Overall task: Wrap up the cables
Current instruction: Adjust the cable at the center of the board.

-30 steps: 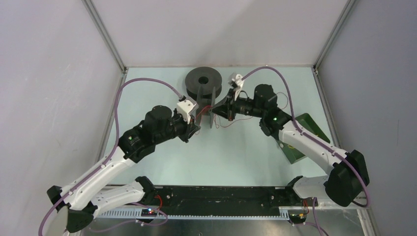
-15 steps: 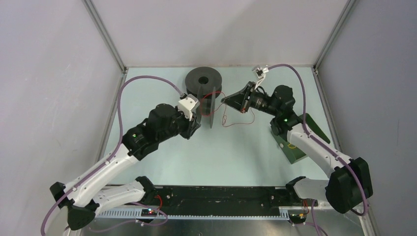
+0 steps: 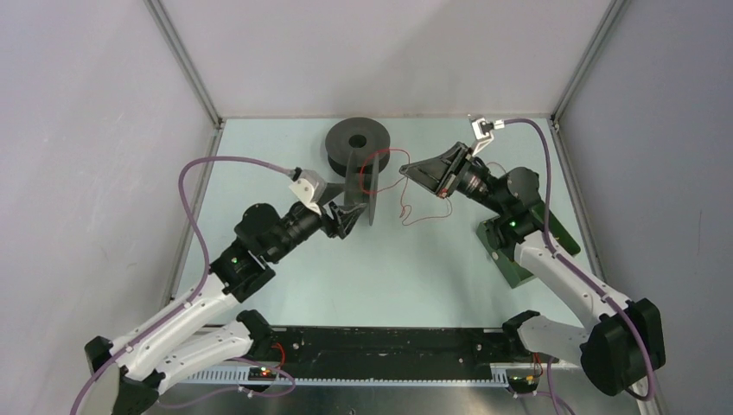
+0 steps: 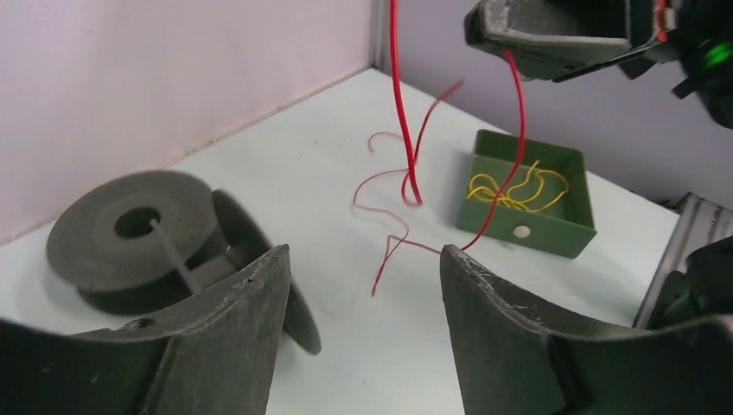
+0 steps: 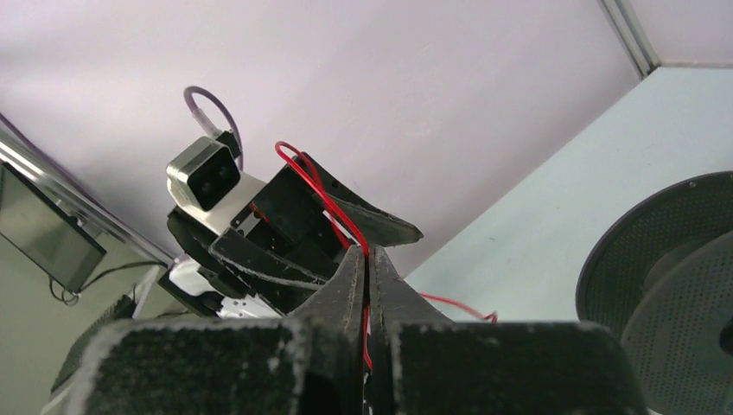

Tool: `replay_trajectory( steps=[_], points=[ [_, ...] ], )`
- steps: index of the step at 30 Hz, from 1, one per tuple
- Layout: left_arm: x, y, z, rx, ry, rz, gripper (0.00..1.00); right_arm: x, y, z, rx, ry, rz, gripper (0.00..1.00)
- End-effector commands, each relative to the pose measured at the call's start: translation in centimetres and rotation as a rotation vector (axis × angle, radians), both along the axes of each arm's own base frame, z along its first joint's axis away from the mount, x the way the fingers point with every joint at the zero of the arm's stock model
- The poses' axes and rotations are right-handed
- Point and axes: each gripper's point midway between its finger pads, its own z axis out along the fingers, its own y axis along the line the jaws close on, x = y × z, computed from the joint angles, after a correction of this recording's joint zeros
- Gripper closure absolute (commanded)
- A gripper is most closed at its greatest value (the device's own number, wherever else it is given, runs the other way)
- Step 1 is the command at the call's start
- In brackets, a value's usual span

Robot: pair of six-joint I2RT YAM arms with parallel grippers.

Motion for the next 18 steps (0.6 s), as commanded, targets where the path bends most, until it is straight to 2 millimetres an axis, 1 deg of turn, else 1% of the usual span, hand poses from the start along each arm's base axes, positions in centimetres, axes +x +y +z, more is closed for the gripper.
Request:
replay_trajectory(
  steps=[1, 8, 12, 15, 18],
  points=[
    [-0.4, -1.7, 3.5, -0.098, -0.139, -0.092, 0.31, -0.9, -0.9, 2.5, 0.093, -0.019, -0.017, 1.00],
    [0.5, -3.0, 3.9, -0.140, -0.168, -0.102, 0.30, -1.7, -0.5, 3.2, 0.127, -0.020, 0.006, 1.00],
    [0.8, -3.7, 3.9, -0.152, -0.169, -0.118, 0.32, -1.6, -0.4, 2.9, 0.124, -0.007, 0.003, 1.00],
    [1.3, -3.7, 3.8, -0.153, -0.169, -0.100, 0.33, -1.5, -0.4, 2.5, 0.123, 0.003, -0.002, 1.00],
    [1.8, -3.6, 3.4, -0.147, -0.166, -0.075, 0.37, -1.6, -0.5, 2.5, 0.129, 0.005, -0.002, 1.00]
  ],
)
